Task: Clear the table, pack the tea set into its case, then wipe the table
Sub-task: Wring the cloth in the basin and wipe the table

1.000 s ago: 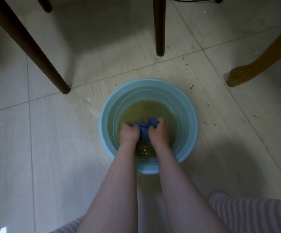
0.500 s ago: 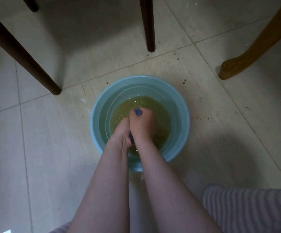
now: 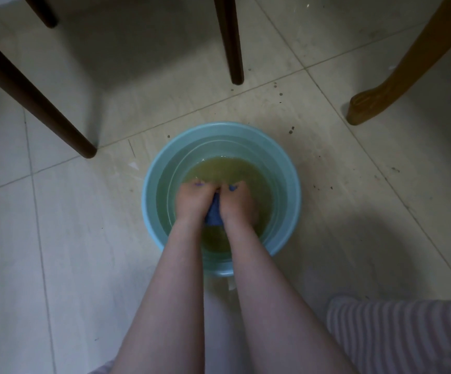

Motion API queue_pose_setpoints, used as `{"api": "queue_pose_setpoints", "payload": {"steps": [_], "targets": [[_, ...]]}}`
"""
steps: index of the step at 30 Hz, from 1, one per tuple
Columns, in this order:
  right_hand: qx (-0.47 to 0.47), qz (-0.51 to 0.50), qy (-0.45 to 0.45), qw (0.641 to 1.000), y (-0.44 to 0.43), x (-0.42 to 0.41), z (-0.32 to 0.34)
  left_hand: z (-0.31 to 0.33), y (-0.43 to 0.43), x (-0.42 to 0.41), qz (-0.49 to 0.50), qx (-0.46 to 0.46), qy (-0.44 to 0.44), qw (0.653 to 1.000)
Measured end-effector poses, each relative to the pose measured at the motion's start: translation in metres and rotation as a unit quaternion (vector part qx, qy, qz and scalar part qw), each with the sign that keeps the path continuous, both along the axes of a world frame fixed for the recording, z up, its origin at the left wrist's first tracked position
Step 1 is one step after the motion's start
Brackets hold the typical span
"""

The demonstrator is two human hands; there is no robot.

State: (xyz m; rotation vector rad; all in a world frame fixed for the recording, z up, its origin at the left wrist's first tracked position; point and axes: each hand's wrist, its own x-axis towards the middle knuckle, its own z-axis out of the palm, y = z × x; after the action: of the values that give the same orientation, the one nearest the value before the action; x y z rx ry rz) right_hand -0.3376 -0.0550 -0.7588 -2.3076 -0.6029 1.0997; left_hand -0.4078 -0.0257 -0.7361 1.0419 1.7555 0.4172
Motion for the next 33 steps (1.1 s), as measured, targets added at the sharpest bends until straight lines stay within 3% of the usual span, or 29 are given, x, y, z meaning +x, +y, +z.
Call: {"api": "queue_pose_setpoints", "payload": {"steps": [2, 4, 5, 7, 10, 13, 15, 17, 23, 33], "targets": [[0.083, 0.126, -0.024, 0.988, 0.003, 0.002, 0.003, 0.012, 0.016, -0.008, -0.042, 0.094, 0.092, 0.990], [0.162, 0.176, 0.154, 0.959, 0.006, -0.002, 0.014, 0.020, 0.032, -0.016, -0.047, 0.134, 0.115, 0.983], [0.152, 0.198, 0.246, 0.936, 0.008, -0.003, 0.016, 0.021, 0.038, -0.019, -0.030, 0.136, 0.091, 0.986], [0.100, 0.278, 0.316, 0.902, 0.010, -0.001, 0.021, 0.019, 0.041, -0.022, 0.022, 0.123, 0.002, 0.992], [0.106, 0.327, 0.245, 0.907, 0.012, -0.004, 0.014, 0.017, 0.030, -0.016, 0.066, 0.119, -0.144, 0.980], [0.162, 0.194, 0.147, 0.956, 0.008, -0.015, 0.000, 0.013, 0.020, 0.002, 0.083, 0.116, -0.266, 0.953], [0.150, 0.085, 0.151, 0.973, 0.004, -0.016, 0.001, 0.013, 0.012, 0.015, 0.079, 0.129, -0.241, 0.959], [0.116, 0.056, 0.131, 0.983, 0.000, -0.012, 0.004, 0.013, 0.006, 0.022, 0.084, 0.148, -0.221, 0.960], [0.012, 0.186, -0.087, 0.979, -0.002, -0.003, 0.031, 0.026, 0.013, 0.032, 0.067, 0.205, -0.145, 0.965], [-0.016, 0.244, -0.225, 0.943, -0.017, -0.011, 0.015, 0.024, 0.005, 0.044, 0.014, 0.243, -0.076, 0.967]]}}
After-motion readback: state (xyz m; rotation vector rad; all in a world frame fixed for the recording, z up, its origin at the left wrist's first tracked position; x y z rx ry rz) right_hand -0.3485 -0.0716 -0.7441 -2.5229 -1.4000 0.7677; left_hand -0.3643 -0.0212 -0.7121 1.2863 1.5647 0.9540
